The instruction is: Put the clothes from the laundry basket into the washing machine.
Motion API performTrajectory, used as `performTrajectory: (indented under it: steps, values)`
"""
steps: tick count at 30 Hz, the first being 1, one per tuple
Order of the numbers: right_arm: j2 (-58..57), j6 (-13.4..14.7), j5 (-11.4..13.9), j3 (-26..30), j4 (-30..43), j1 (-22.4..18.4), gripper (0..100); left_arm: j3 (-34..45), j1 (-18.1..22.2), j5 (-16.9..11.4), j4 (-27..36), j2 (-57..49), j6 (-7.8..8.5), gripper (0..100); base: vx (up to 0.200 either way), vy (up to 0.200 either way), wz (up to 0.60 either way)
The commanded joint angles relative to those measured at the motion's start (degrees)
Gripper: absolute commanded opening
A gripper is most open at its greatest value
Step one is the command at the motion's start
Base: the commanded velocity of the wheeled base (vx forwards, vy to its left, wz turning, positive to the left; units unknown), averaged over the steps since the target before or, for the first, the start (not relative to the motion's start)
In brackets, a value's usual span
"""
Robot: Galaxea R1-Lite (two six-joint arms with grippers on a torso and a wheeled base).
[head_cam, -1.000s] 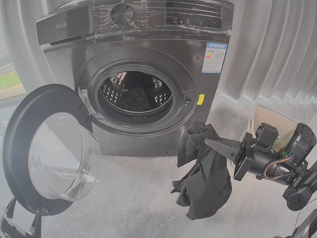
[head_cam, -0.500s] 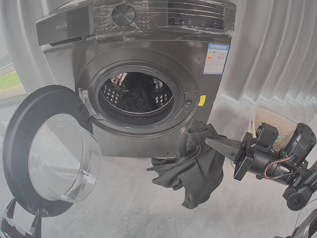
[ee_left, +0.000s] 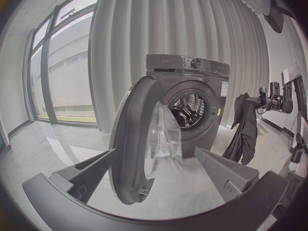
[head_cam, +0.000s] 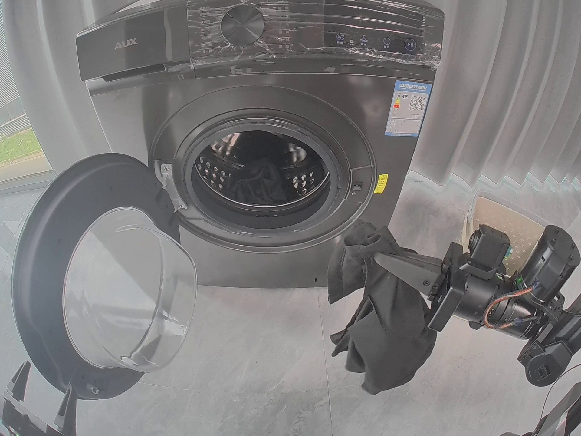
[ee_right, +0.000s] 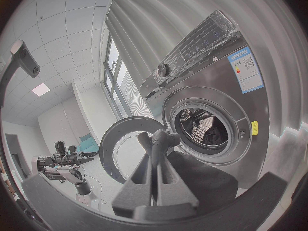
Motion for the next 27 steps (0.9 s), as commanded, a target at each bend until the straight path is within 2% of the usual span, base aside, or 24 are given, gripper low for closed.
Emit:
performTrajectory:
  steps: [1, 9, 14, 21, 27]
  values:
    - [0.0, 0.0, 0.0, -0.2, 0.0, 0.0, 0, 1.0, 0.0, 0.0, 0.0, -0.9, -0.02, 100, 0.000, 0.000, 0.00]
    - [0.0, -0.3, 0.0, 0.5, 0.0, 0.3, 0, 1.0, 0.0, -0.1, 0.0, -1.0, -0.02, 100, 0.000, 0.000, 0.00]
    - [0.1, -1.7, 0.0, 0.9, 0.0, 0.9, 0, 1.0, 0.0, -0.2, 0.0, -0.9, -0.02, 100, 0.000, 0.000, 0.00]
    - [3.2, -2.2, -0.2, 0.0, 0.0, 3.9, 0, 1.0, 0.0, -0.1, 0.0, -1.0, 0.07, 100, 0.000, 0.000, 0.00]
    - [7.1, -2.2, -4.8, -1.8, -0.1, 8.0, 0, 1.0, 0.0, -0.3, -0.1, -1.0, 0.33, 100, 0.000, 0.000, 0.00]
